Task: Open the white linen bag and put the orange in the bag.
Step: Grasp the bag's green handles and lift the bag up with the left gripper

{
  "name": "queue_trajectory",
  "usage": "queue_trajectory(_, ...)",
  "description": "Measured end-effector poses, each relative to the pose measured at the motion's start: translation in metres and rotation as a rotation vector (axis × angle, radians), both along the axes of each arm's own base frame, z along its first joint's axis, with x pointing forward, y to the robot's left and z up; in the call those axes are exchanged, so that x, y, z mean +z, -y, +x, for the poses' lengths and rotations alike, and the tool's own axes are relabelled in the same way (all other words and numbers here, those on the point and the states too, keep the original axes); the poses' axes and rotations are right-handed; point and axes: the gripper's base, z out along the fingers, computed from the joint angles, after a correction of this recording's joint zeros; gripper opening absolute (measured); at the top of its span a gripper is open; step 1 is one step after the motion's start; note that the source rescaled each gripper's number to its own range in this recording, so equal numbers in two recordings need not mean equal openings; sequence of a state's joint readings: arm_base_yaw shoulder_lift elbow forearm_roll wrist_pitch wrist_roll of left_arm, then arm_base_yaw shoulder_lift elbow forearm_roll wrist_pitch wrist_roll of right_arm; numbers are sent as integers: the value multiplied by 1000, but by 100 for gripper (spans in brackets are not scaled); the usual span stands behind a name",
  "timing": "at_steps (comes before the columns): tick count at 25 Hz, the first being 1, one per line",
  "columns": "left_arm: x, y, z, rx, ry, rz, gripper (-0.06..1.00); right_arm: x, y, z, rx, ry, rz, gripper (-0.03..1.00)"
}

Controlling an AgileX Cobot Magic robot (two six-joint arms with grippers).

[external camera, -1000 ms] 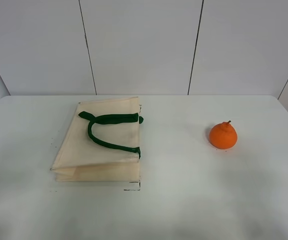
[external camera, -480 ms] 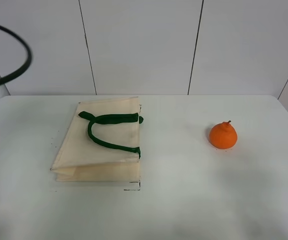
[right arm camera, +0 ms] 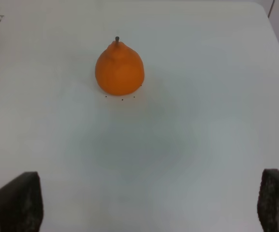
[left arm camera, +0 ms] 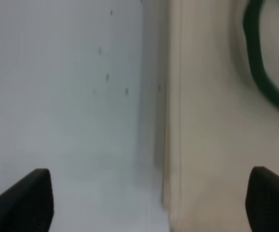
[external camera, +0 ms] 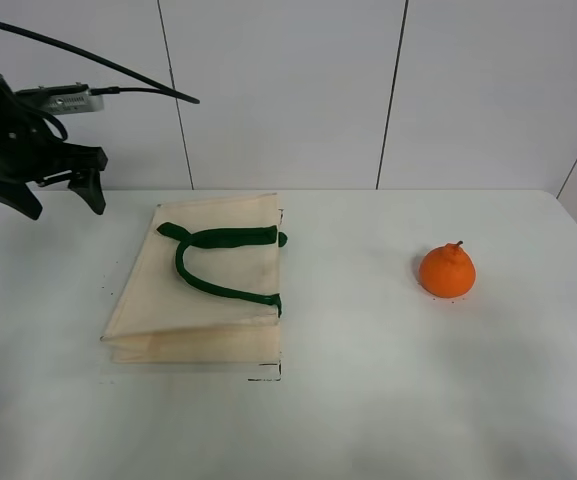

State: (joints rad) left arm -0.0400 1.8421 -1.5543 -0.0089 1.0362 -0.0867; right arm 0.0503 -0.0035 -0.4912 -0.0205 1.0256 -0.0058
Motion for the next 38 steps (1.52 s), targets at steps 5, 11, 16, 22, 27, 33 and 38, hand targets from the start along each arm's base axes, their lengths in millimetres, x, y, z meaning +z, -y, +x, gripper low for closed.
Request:
queue_trajectory(5, -33, 36, 36, 9, -33, -18, 100, 0, 0, 0, 0, 0, 0, 98)
queue_trajectory(11, -69, 87, 48, -62, -56, -20, 100, 0, 0, 0, 0, 0, 0, 98)
queue_trajectory(16, -102, 104, 54, -28, -69, -32, 100, 0, 0, 0, 0, 0, 0, 98)
queue_trajectory(22, -133, 111, 62, -10, -60, -36, 100, 0, 0, 0, 0, 0, 0, 98)
queue_trajectory(27, -155, 114, 64, -19, -81, -20, 99, 0, 0, 0, 0, 0, 0, 98)
queue_trajectory(33, -163, 112, 64, -18, -95, 0, 85, 0, 0, 0, 0, 0, 0, 98)
queue_trajectory(38, -163, 112, 64, -1, -101, 0, 59, 0, 0, 0, 0, 0, 0, 98)
